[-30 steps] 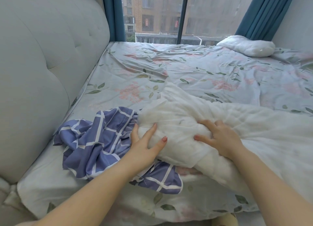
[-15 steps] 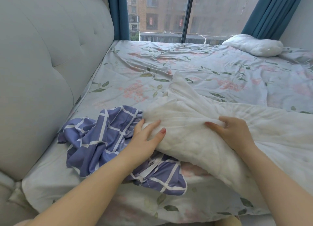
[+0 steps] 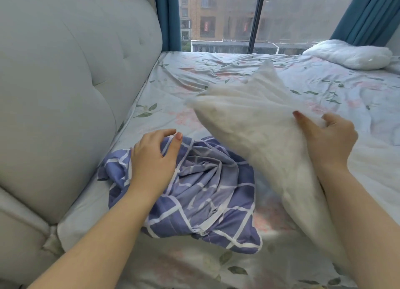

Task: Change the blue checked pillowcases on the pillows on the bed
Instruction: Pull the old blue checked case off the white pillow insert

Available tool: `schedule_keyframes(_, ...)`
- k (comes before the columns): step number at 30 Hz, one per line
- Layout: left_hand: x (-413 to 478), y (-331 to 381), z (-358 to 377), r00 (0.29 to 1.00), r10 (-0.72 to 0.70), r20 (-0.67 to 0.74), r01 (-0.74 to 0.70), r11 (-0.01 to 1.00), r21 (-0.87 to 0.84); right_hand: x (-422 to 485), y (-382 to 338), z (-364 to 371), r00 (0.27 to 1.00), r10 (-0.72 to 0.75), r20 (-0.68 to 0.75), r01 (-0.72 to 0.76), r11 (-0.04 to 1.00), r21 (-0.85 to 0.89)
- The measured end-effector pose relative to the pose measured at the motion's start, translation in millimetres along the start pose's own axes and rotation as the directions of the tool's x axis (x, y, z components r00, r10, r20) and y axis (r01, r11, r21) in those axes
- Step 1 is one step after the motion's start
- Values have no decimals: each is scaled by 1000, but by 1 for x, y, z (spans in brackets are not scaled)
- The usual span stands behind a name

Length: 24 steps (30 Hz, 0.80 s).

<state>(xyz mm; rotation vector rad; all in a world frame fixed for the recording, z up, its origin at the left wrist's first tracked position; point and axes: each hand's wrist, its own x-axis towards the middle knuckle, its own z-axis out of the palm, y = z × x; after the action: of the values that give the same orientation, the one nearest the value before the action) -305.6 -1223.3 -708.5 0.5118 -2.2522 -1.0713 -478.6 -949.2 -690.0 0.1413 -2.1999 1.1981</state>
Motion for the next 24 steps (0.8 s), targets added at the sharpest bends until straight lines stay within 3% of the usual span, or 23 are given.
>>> schedule_keyframes(4, 11, -20, -4, 986, -157, 60, 156, 988, 18, 7, -24, 22, 992, -17, -128, 30, 994, 105)
schedule_keyframes(6, 12, -28, -6, 979, -180, 91, 173, 982, 81, 7, -28, 38, 998, -33, -60, 40, 992, 118)
schedule_keyframes(8, 11, -33, -8, 969, -203, 142, 182, 972, 146, 2, -27, 57, 982, -21, 187, 10, 998, 60)
schedule_keyframes(10, 10, -35, -7, 944, -259, 207, 207, 948, 243, -10, -24, 75, 868, 55, 494, -25, 997, -66)
schedule_keyframes(12, 7, -33, -4, 890, -372, 266, 267, 895, 359, -23, -20, 88, 757, 58, 651, 83, 980, -183)
schedule_keyframes(14, 3, -34, 0, 833, -431, 347, 287, 873, 395, -31, -25, 89, 766, -23, 643, 159, 975, -154)
schedule_keyframes(16, -1, -37, 7, 797, -439, 416, 239, 861, 449, -37, -38, 77, 809, -94, 580, 132, 991, -23)
schedule_keyframes(19, -6, -34, 20, 764, -499, 410, 190, 781, 596, -58, -62, 52, 832, -197, 518, 129, 978, 166)
schedule_keyframes(22, -10, -29, 25, 795, -481, 369, 179, 768, 615, -90, -79, 26, 756, -231, 612, 60, 956, 287)
schedule_keyframes(24, -7, -31, 21, 792, -472, 388, 181, 788, 589, -109, -80, 9, 654, -221, 723, 80, 971, 224)
